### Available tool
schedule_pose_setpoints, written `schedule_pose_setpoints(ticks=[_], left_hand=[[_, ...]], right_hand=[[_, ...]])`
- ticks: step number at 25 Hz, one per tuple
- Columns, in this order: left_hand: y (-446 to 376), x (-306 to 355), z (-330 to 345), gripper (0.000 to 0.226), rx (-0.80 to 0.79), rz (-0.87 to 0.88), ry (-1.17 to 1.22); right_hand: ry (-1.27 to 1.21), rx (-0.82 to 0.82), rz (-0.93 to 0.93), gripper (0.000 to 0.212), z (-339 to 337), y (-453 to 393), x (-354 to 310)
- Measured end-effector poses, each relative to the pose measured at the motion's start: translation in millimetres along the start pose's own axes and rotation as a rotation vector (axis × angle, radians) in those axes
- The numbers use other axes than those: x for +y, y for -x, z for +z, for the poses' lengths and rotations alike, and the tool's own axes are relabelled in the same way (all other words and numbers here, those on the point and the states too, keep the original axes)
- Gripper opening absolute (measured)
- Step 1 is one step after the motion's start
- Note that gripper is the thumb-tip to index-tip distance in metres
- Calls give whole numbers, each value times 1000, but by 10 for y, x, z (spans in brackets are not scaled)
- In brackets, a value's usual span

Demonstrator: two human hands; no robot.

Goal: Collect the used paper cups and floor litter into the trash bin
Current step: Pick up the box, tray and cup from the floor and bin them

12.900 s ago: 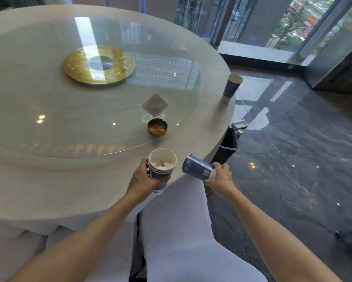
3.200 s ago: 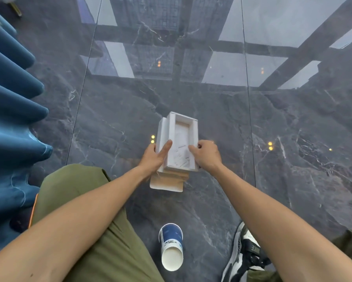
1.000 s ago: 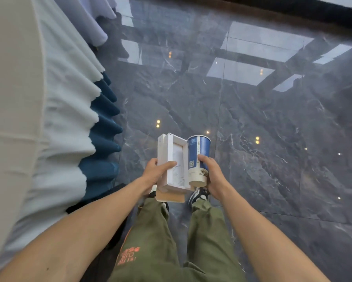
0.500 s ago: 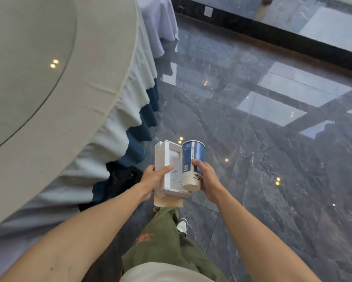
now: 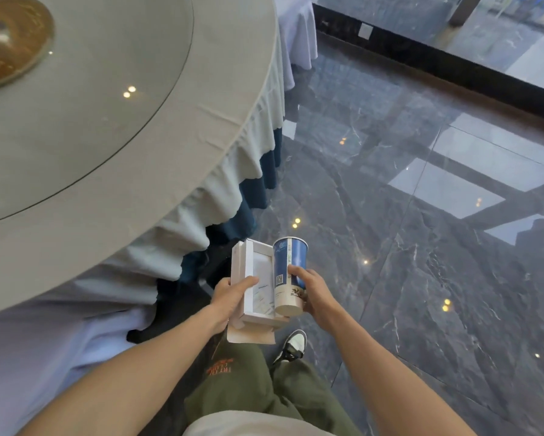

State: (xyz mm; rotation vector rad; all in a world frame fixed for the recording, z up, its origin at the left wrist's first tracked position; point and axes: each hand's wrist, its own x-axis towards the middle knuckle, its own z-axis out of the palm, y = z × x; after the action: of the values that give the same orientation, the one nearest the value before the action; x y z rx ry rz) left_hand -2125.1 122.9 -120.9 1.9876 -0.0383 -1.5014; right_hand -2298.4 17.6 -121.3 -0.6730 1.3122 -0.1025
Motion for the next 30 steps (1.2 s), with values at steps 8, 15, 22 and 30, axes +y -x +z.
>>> schedule_pose_setpoints(ticks=[8, 15, 22, 30], left_hand=[[-251, -602, -1212, 54, 68, -91, -59], [-914, -1019, -2324, 61, -3, -189, -225], [-1367, -940, -2489, 71, -76, -138, -283], [-1537, -617, -2161, 74, -13, -138, -207]], right_hand=[[-69, 100, 160, 52, 906, -615, 557], [108, 326, 278, 77, 1906, -1677, 953], [185, 359, 276, 72, 2143, -2108, 899], [58, -216, 463, 58, 2095, -1341, 1183]])
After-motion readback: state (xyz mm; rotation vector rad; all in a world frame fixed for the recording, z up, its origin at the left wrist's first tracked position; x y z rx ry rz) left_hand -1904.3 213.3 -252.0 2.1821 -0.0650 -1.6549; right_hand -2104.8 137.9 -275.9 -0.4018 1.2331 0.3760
